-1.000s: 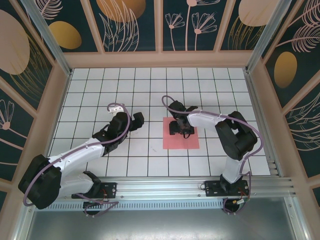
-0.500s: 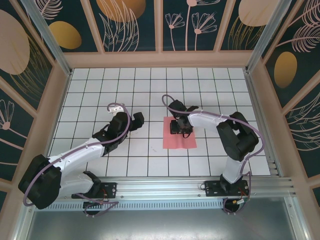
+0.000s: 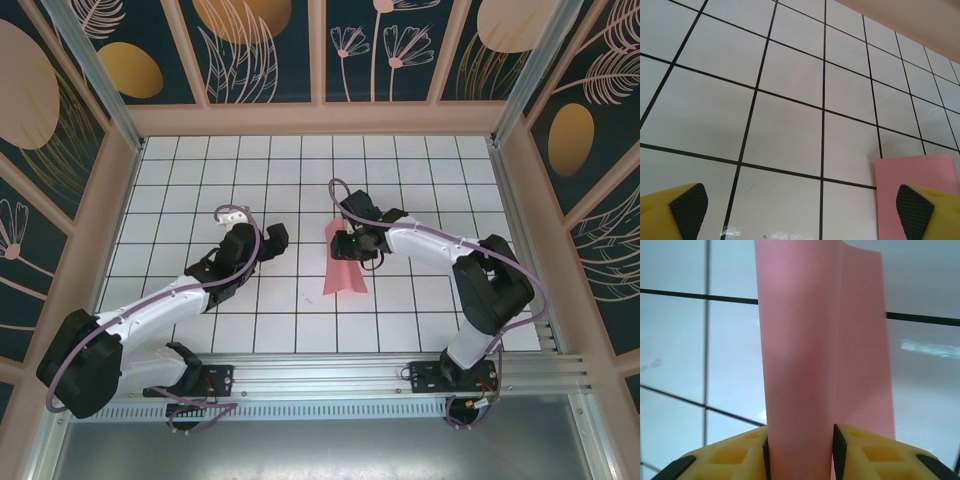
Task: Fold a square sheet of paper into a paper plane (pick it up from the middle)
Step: Fold the square sheet of paper in half at the center of the table.
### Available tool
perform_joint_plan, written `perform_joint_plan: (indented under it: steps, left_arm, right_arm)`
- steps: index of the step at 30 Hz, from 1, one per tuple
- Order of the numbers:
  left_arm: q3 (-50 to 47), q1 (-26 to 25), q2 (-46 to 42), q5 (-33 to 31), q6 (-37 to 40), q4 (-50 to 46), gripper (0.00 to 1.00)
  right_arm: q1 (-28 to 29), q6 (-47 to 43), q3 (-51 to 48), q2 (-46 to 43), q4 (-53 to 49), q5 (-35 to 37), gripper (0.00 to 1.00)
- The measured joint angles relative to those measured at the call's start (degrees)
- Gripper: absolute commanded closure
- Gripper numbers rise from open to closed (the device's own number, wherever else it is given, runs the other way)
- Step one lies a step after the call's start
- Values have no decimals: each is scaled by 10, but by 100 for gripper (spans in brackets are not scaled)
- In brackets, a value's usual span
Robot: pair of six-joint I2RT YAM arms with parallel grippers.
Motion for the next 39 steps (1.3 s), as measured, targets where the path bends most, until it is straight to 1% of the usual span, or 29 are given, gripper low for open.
perform_joint_plan:
  steps: [7, 12, 15, 18, 20, 21, 24, 26, 29, 39]
  left_arm:
    - [0, 0, -9, 0, 0, -5, 2]
    - [0, 0, -21, 0, -1, -9, 1]
    - [0, 0, -23, 1, -2, -9, 1]
    - [0, 0, -23, 5, -4, -10, 2]
    - [0, 0, -23, 8, -4, -10, 1]
    - [0, 0, -23, 12, -4, -10, 2]
    - [0, 0, -23, 21, -4, -10, 1]
    - [0, 0, -20, 28, -4, -9, 2]
    - [0, 0, -9, 40, -4, -8, 1]
    - [18, 0, 35, 100, -2, 4, 1]
  right_arm:
    - [0, 26, 0, -7, 83, -115, 62]
    - [-5, 44, -6, -7, 141, -169, 62]
    - [-25, 54, -30, -7, 174, -191, 61]
    - [-55, 60, -67, -6, 191, -203, 57]
    - [-77, 60, -91, -6, 195, -203, 55]
    - [-88, 60, -102, -6, 194, -203, 51]
    - [-114, 55, -122, -6, 190, -198, 49]
    - [-124, 52, -129, -6, 186, -193, 46]
    - [-132, 40, -137, -7, 174, -177, 42]
    - [-137, 3, -137, -26, 107, -98, 40]
